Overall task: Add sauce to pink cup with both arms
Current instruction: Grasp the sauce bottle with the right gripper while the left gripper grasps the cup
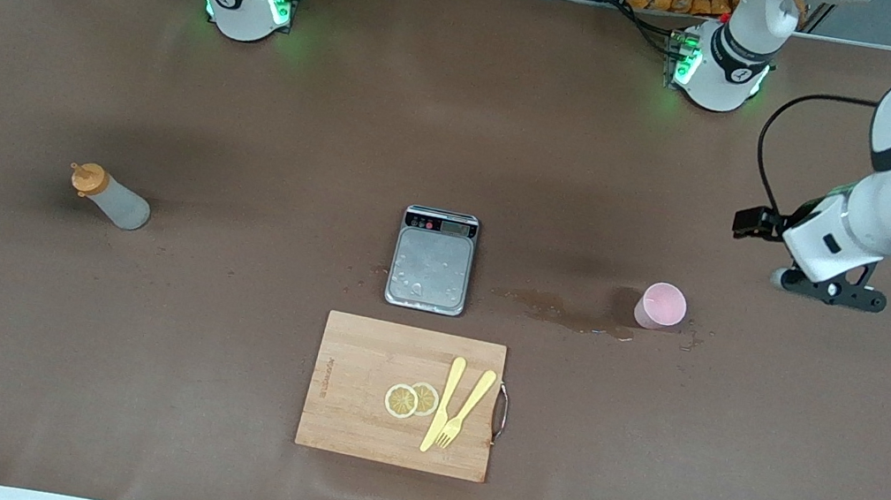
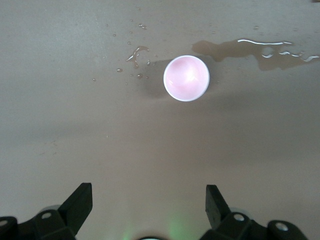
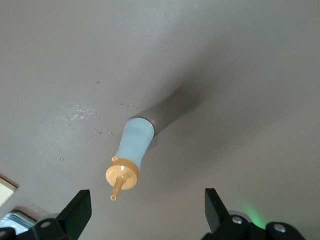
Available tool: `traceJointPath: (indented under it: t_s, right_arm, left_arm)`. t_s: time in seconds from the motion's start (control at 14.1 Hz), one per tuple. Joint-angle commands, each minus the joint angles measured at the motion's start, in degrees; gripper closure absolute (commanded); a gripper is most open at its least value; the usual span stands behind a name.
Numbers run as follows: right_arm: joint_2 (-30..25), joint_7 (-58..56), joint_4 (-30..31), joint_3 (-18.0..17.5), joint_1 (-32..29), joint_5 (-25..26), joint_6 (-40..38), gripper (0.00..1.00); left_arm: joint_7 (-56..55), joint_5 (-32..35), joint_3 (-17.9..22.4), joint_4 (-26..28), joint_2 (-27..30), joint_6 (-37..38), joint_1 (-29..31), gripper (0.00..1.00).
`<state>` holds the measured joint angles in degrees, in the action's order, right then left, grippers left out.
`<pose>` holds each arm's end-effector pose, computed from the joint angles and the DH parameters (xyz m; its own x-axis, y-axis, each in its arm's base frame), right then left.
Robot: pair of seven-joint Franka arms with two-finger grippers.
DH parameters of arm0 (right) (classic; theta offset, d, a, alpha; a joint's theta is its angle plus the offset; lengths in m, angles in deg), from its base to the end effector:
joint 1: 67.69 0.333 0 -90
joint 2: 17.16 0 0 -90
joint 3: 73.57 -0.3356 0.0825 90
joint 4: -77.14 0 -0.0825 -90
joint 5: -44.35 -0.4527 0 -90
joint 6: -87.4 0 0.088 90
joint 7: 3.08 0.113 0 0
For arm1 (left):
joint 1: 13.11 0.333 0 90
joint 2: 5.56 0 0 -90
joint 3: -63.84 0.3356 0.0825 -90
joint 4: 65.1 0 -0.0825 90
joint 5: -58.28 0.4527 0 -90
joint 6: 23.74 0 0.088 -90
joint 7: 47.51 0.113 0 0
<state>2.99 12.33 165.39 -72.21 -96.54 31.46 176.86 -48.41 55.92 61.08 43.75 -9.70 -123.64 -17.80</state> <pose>0.6152 -0.3268 0.4222 0.6421 -0.6732 -0.3667 -0.7485 -0.6539 -0.1102 0.6100 -0.0833 0.4310 0.9682 -0.1043 -0.2272 -0.0983 -0.9944 0.0378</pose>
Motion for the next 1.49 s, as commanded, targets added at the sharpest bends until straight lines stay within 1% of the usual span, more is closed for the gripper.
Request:
traceJointPath:
  t_s: [0.0,0.28,0.43,0.57,0.78,0.85,1.21,1.42]
  right_arm:
    - [4.9,6.4,-2.7,-1.2,-3.7,-4.9,-2.1,0.0]
    - [9.7,16.9,-2.6,-1.2,-5.4,-11.4,-3.1,0.0]
    - [12.9,17.4,-2.6,-1.2,-7.0,-14.6,-3.3,0.0]
    - [16.0,17.5,-2.6,-1.2,-7.9,-17.8,-3.4,0.0]
    - [19.5,20.4,-2.6,-1.2,-8.2,-22.0,-3.0,0.0]
    - [20.5,21.2,-2.6,-1.2,-8.3,-24.0,-2.9,0.0]
    - [25.8,24.0,-2.5,-1.1,-8.5,-31.5,-2.4,0.0]
    - [28.1,23.6,-2.2,-1.2,-8.8,-33.1,-2.6,0.0]
  left_arm:
    - [0.5,0.1,-0.3,0.7,-2.7,-4.2,1.3,0.0]
    - [0.5,-0.5,-0.4,0.5,-11.0,-10.3,1.1,0.0]
    - [0.5,-0.5,-0.4,0.7,-13.4,-12.2,0.4,0.0]
    - [0.5,-0.6,-0.4,2.5,-13.8,-15.6,-0.2,0.0]
    - [0.5,-0.5,-0.5,8.6,-13.4,-23.7,0.1,0.0]
    - [0.5,-0.5,-0.5,9.7,-13.4,-25.3,0.1,0.0]
    - [0.4,-0.6,-0.6,9.4,-14.0,-26.7,0.0,0.0]
    - [0.3,-1.2,-0.7,8.7,-14.1,-27.8,0.0,0.0]
